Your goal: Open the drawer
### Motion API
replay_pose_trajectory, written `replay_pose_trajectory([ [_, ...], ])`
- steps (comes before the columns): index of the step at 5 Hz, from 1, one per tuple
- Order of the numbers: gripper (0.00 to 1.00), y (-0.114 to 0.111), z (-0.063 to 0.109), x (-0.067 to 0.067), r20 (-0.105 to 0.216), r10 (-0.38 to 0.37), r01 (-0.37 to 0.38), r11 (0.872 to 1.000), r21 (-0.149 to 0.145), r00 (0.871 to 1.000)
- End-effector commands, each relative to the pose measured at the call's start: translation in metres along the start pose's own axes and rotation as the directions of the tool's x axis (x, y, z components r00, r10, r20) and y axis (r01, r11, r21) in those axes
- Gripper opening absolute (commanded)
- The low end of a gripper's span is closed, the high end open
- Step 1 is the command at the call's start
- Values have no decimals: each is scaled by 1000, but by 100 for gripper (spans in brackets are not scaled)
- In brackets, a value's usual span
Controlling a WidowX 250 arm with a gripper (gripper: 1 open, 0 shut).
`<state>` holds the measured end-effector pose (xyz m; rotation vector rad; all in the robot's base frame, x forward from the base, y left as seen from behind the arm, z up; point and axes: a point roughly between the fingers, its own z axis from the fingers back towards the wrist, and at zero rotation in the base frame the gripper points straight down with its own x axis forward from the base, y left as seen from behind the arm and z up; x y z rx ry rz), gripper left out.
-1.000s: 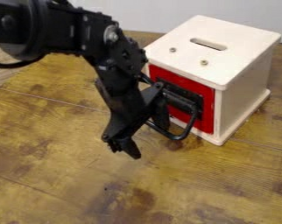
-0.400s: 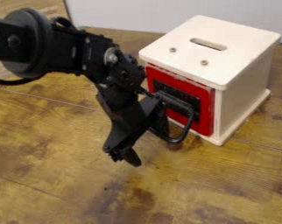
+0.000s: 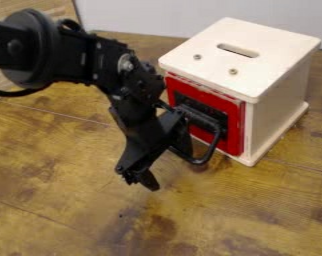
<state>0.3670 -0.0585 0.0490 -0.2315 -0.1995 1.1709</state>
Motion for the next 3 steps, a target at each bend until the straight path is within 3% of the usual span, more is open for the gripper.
replay_pose_trajectory([
  [1,100,-15,28,11,28,-15,17,998,-61,999],
  [3,100,-24,46,17,40,37,-35,998,-60,998],
])
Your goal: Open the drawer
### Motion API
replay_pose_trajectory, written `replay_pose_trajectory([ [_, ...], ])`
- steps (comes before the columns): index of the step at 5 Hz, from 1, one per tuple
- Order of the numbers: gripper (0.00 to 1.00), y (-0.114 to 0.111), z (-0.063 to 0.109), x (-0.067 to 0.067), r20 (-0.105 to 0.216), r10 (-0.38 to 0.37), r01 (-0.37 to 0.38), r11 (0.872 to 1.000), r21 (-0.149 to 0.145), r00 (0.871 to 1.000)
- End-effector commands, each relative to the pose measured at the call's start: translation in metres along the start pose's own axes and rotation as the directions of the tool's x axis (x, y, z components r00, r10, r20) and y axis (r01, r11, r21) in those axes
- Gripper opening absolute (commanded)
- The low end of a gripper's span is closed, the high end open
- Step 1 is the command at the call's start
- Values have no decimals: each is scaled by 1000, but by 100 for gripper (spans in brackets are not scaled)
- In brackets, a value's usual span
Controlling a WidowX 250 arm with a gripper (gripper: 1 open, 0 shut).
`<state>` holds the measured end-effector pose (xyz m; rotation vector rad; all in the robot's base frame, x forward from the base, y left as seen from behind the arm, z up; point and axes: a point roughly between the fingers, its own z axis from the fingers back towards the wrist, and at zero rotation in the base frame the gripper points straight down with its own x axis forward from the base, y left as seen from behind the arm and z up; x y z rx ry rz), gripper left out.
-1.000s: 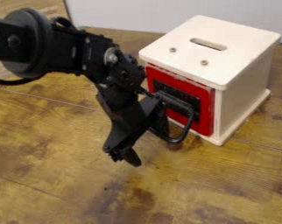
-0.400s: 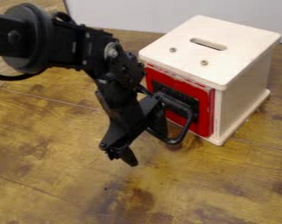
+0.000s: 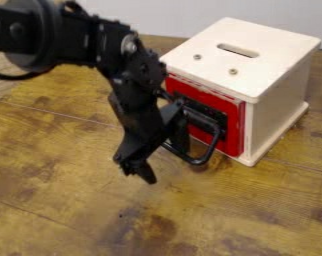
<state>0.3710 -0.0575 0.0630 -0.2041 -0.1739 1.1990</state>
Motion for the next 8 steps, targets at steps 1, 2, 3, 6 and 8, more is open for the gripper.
replay_pose_trajectory([
  [1,100,-20,28,-3,38,21,-17,995,-95,999],
  [2,100,-24,23,-22,31,16,-14,996,-91,999],
  [3,100,-23,23,-18,24,20,-18,996,-88,999],
  [6,100,-8,-5,-7,-15,-52,51,995,-91,999],
  [8,100,-3,-5,3,-25,-107,104,989,-101,994],
])
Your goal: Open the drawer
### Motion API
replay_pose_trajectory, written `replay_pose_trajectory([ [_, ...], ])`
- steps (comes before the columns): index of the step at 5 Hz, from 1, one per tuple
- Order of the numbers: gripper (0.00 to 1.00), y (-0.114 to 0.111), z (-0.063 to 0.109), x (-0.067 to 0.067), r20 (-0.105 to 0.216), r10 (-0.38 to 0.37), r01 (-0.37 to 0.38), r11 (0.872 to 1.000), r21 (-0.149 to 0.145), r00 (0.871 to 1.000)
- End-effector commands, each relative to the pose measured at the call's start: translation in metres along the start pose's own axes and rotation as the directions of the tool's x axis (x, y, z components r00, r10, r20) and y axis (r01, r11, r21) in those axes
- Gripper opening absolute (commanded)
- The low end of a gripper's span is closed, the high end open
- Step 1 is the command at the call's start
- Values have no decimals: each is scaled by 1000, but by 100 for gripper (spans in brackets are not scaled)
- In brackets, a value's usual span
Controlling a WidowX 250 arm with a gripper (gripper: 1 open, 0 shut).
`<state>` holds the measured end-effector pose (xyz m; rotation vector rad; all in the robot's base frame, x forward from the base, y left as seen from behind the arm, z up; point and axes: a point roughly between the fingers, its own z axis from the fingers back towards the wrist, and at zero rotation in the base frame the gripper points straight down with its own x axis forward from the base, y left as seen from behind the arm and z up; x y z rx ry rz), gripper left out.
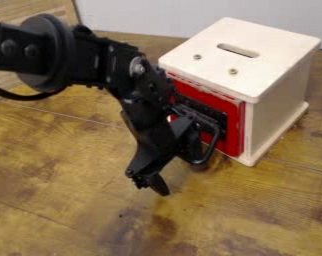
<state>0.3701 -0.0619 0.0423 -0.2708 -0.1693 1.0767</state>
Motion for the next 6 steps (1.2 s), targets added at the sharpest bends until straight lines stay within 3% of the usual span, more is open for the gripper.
replay_pose_trajectory([
  [1,100,-3,18,18,9,-59,60,997,-47,998],
  [3,100,-3,21,19,6,-99,99,993,-60,995],
  [4,0,-5,22,16,11,-97,97,993,-63,995],
  [5,100,-6,22,11,20,-74,75,995,-65,997],
  [6,100,-13,24,9,30,-54,56,996,-66,998],
])
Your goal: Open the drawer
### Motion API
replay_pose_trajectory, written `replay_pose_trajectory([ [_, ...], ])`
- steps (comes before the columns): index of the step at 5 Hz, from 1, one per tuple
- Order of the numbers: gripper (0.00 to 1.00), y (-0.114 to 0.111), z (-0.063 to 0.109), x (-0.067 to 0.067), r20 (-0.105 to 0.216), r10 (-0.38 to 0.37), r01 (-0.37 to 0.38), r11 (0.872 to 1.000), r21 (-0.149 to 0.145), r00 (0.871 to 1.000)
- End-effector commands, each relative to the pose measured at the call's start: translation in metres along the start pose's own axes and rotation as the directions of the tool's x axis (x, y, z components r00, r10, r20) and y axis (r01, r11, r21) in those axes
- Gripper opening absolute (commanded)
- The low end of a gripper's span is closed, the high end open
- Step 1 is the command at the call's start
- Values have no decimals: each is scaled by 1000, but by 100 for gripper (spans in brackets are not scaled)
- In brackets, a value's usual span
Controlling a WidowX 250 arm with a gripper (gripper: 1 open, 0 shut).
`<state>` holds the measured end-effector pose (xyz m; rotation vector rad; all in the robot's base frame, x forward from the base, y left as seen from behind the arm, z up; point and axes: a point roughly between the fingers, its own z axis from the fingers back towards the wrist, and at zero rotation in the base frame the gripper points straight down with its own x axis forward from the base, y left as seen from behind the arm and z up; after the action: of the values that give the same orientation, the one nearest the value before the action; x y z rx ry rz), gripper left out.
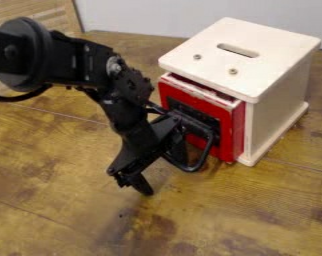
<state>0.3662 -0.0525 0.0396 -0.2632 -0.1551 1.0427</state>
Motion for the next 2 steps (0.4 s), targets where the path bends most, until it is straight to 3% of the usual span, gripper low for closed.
replay_pose_trajectory([
  [1,100,-25,33,-2,38,-53,56,995,-80,998],
  [2,100,-30,42,-7,33,-82,85,993,-85,996],
])
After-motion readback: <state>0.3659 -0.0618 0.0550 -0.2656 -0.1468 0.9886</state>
